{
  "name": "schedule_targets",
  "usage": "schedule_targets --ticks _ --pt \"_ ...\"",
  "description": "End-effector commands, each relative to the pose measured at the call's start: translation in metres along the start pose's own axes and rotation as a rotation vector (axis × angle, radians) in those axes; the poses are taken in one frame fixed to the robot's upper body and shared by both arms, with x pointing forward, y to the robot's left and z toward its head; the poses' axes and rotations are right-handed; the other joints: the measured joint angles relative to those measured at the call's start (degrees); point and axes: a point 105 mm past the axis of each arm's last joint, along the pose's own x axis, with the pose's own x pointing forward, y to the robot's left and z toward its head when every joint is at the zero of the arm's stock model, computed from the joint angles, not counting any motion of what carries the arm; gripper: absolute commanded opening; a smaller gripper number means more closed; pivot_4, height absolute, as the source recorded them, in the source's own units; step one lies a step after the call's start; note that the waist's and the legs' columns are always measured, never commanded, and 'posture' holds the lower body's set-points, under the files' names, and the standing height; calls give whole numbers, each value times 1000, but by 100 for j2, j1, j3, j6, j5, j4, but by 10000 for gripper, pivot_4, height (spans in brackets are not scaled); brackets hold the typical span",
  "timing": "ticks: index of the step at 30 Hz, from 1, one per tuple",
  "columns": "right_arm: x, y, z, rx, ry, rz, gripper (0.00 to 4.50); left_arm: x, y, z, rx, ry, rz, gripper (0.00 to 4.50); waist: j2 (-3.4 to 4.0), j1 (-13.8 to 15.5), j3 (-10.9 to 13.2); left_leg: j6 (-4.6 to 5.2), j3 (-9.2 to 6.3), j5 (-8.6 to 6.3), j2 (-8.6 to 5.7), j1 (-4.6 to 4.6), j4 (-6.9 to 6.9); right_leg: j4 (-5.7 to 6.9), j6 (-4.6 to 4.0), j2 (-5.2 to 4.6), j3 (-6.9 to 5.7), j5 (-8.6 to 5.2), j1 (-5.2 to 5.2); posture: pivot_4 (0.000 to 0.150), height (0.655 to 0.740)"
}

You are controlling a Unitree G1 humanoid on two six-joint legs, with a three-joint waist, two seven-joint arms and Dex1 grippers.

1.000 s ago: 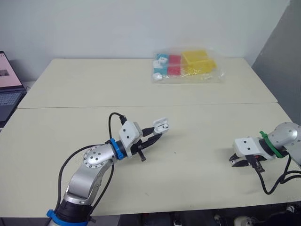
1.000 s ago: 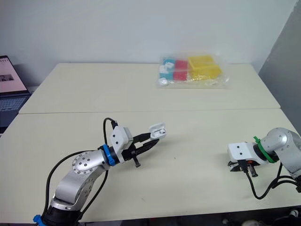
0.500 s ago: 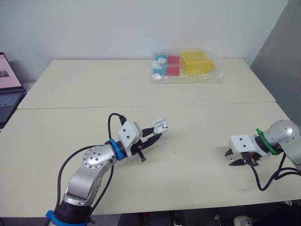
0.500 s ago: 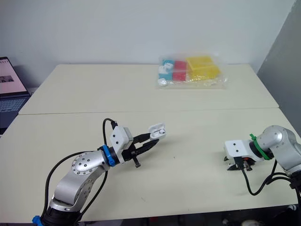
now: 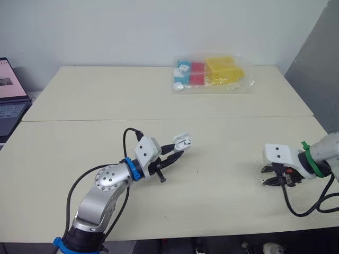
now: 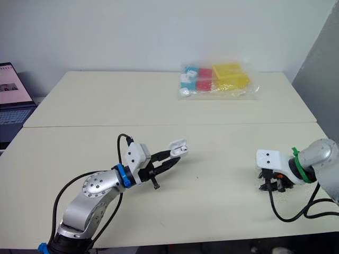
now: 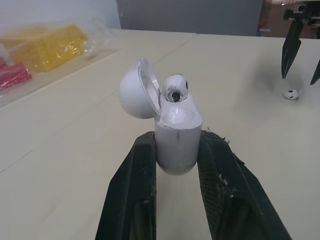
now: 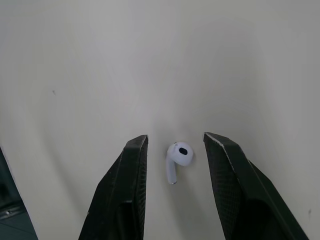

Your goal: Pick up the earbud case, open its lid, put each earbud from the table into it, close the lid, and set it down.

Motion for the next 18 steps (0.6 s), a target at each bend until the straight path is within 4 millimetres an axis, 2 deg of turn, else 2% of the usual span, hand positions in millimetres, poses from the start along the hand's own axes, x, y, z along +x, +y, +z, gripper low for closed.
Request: schedule_targets --ticks 1,18 --pt "-5 -5 3 28 -2 -87 17902 2 -5 13 31 -51 -9 7838 0 -3 0 0 1 0 0 1 0 1 0 1 1 0 0 1500 7400" --pt "16 -7 -17 103 33 -97 17902 4 -5 10 29 -53 -5 7838 0 -18 0 0 1 0 -2 -3 -1 -2 -1 10 -1 -1 -1 1500 7400"
